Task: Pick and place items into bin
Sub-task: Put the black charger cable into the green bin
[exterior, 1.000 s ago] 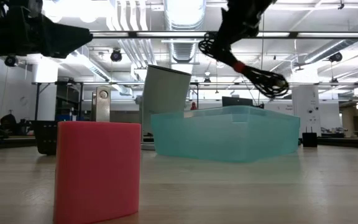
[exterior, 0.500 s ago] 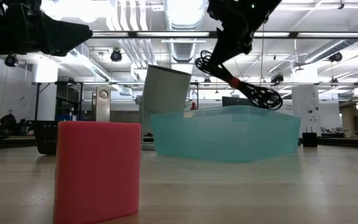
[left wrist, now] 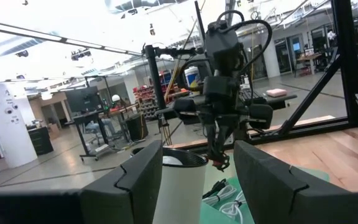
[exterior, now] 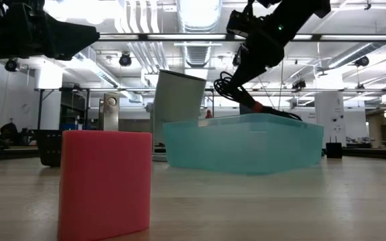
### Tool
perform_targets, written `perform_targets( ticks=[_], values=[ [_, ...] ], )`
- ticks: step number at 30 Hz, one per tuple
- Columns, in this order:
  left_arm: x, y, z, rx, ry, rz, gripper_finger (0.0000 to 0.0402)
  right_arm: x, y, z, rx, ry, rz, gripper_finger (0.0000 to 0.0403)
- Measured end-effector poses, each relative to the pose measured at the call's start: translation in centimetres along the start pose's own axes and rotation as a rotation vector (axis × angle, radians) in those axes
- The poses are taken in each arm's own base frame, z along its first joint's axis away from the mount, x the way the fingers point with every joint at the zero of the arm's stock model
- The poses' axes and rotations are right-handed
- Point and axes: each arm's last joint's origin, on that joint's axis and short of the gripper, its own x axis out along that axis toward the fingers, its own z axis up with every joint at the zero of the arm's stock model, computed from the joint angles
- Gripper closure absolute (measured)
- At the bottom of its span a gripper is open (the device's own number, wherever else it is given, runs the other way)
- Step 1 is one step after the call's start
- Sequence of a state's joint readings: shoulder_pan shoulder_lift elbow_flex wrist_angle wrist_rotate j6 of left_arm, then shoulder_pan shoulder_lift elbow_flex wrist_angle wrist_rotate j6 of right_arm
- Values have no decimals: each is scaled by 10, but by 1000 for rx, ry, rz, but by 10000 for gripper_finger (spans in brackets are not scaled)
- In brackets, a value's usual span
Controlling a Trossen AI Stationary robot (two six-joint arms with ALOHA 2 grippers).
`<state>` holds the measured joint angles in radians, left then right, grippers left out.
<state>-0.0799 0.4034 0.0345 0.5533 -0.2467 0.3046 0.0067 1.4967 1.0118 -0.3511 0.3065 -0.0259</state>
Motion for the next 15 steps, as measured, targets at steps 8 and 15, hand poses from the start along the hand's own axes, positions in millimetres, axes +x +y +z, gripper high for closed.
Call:
perform_targets(
  ticks=[8,15],
  values=[
    [0,0,0,0,0,0,219,0,0,-1,-38,7,-2,390],
    [0,0,0,1,3,0,219,0,0,-1,-26,6,-2,352]
  ],
)
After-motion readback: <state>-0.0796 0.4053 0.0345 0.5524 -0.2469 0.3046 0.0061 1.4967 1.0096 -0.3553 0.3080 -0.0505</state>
